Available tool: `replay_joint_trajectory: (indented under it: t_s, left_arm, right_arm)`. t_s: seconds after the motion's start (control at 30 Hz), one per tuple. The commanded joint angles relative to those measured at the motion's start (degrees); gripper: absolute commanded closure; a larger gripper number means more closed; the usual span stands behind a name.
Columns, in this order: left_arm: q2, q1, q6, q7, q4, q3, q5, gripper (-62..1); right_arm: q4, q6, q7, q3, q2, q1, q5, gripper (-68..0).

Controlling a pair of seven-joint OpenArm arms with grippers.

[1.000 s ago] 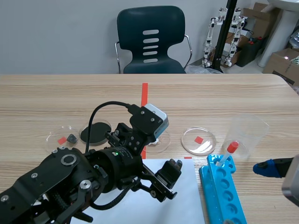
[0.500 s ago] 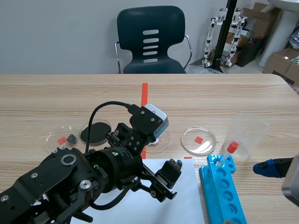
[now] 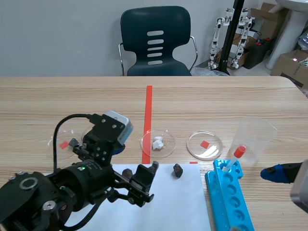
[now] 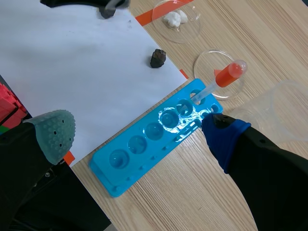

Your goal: Return to the home posture

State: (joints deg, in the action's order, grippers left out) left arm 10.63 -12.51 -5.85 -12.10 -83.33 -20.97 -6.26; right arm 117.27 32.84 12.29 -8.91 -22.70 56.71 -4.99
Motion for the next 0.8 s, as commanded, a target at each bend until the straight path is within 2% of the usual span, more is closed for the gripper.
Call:
replay_joint_trajectory:
  t_s: [0.0, 0.13, 0.3, 0.47, 0.6, 0.77]
  left_arm:
    - [0.1, -1.9, 0.0, 1.0, -3.7, 1.7, -0.1, -52.7]
    - [0.1, -7.8, 0.0, 3.6, -9.3, 6.9, 0.2, -52.7]
    - [0.0, -16.0, 0.0, 5.8, -16.8, 13.4, 2.0, -52.7]
    - [0.0, -24.6, 0.0, 7.5, -23.6, 19.6, 2.0, -52.7]
    - [0.0, -30.8, 0.0, 9.7, -27.2, 23.5, 2.0, -52.7]
    - [0.0, -36.7, 0.0, 9.7, -29.6, 25.6, 2.1, -52.7]
  right_arm:
    - [0.9, -0.1, 0.5, -0.1, -0.6, -0.4, 0.4, -54.7]
    - [0.9, -0.1, 0.5, -0.1, -0.6, -0.4, 0.4, -54.7]
    - [0.9, -0.1, 0.5, -0.1, -0.6, -0.4, 0.4, -54.7]
    - [0.9, -0.1, 0.5, -0.1, -0.6, -0.4, 0.4, -54.7]
    - [0.9, -0.1, 0.5, -0.1, -0.6, -0.4, 0.4, -54.7]
    - [0.9, -0.1, 0.5, -0.1, -0.6, -0.4, 0.4, -54.7]
